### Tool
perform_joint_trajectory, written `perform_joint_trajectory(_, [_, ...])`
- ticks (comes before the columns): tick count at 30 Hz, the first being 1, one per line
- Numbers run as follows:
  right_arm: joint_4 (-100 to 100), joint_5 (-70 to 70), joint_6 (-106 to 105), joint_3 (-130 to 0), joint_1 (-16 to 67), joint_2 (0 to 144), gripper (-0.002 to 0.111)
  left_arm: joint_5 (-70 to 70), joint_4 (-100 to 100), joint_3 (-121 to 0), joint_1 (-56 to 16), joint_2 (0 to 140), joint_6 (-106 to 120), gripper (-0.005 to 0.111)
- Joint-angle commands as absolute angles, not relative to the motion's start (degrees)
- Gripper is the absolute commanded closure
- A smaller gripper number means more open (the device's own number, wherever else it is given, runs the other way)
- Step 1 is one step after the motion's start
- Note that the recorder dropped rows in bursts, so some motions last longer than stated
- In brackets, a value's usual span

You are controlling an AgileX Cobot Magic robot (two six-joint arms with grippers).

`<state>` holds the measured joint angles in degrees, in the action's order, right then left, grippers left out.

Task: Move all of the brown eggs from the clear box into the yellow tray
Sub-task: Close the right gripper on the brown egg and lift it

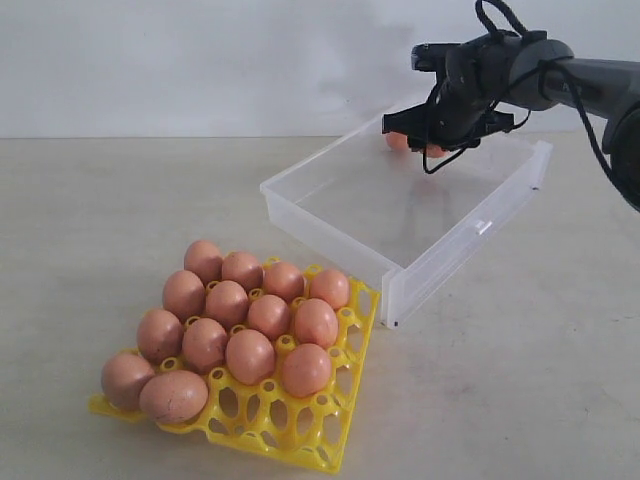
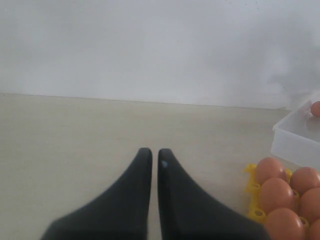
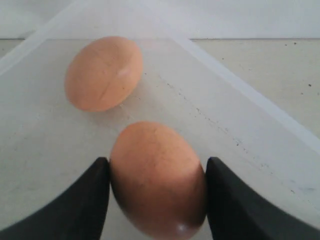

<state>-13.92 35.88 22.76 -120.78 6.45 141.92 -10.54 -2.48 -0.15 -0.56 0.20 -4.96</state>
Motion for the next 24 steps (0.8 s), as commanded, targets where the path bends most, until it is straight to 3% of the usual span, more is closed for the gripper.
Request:
perform_joint_trajectory(1, [-15.1, 38.9, 20.7, -120.6, 6.3, 141.0, 0.108, -10.3, -2.4, 0.0, -0.2, 0.0, -4.9, 0.103])
perform_joint_trajectory(16, [-13.2, 44.7, 7.4, -120.6, 8.9, 135.4, 0.108, -10.3, -2.4, 0.0, -0.2, 0.0, -4.9, 0.103])
perform_joint_trajectory(20, [-5.7, 41.8, 3.1, -119.9, 11.1, 132.6, 0.108, -10.3, -2.4, 0.0, -0.2, 0.0, -4.9, 0.103])
perform_joint_trajectory(24, [-4.3, 33.7, 3.8, -111.1, 13.3, 127.5, 0.108, -10.3, -2.4, 0.0, -0.2, 0.0, -4.9, 0.103])
